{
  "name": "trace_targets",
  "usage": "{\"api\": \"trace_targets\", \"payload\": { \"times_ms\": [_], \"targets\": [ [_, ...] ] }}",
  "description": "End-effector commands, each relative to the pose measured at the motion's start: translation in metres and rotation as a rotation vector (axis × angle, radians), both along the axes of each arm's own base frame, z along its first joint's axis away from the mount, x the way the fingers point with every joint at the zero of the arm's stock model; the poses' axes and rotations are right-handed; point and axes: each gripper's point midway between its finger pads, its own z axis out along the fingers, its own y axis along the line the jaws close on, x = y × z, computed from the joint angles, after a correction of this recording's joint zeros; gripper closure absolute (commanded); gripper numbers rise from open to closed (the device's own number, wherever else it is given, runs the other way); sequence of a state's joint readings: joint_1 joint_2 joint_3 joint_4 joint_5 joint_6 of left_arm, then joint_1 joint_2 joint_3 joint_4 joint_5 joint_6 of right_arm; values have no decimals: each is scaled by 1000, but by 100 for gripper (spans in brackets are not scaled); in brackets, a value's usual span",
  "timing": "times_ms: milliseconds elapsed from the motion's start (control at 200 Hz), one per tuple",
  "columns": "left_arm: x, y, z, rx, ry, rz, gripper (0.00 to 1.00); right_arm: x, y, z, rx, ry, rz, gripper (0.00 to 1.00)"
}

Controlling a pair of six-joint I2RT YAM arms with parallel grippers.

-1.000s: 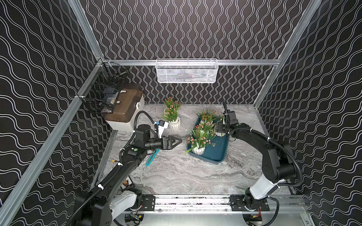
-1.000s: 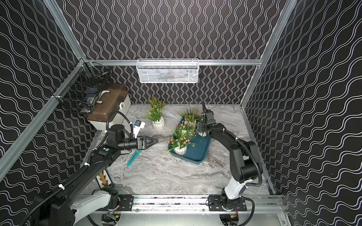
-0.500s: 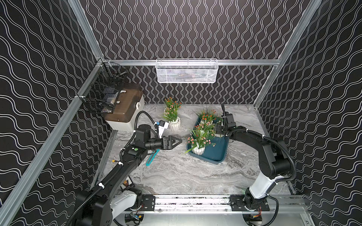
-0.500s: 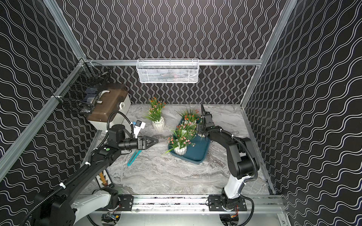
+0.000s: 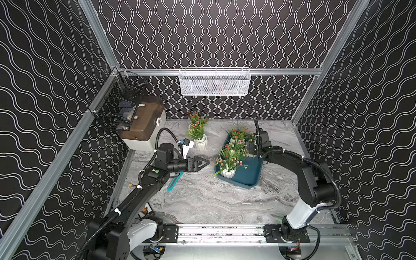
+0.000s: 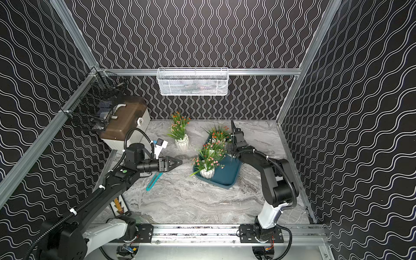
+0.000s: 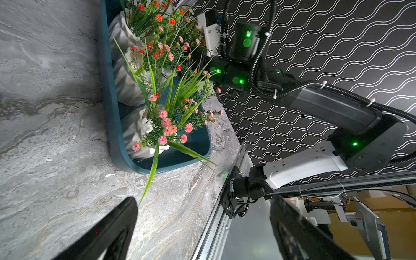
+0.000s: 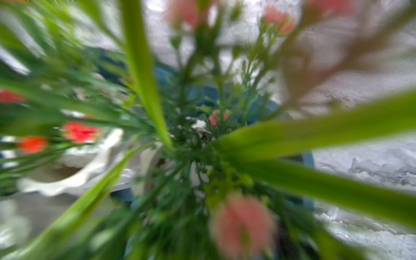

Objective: Put the potted gypsophila into the storage box
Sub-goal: Place the baby's breath potted plant at the storage box, then pick up the baby's breath potted plant from the center of the board.

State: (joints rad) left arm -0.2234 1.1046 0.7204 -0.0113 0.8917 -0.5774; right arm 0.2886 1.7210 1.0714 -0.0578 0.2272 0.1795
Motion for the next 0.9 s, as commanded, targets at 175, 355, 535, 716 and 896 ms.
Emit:
{"api": "trace_targets", "payload": {
  "times_ms": [175,355,535,716,896],
  "targets": [
    [1,1,4,1,-21,2,5,-20,-1,48,54,-62,-3,0],
    [0,0,6,-3,-25,-4,5,-41,-2,87,99,-132,7,0],
    [-1,0,8,-6,-30,-9,5,-63,3,124,155,-175,60,4],
    [0,3,7,-1,-27,3,5,-82,35,158,246,-221,238,6],
    [5,13,3,-7,-7,43,5,-100,105,169,242,-181,487,6]
  ]
}}
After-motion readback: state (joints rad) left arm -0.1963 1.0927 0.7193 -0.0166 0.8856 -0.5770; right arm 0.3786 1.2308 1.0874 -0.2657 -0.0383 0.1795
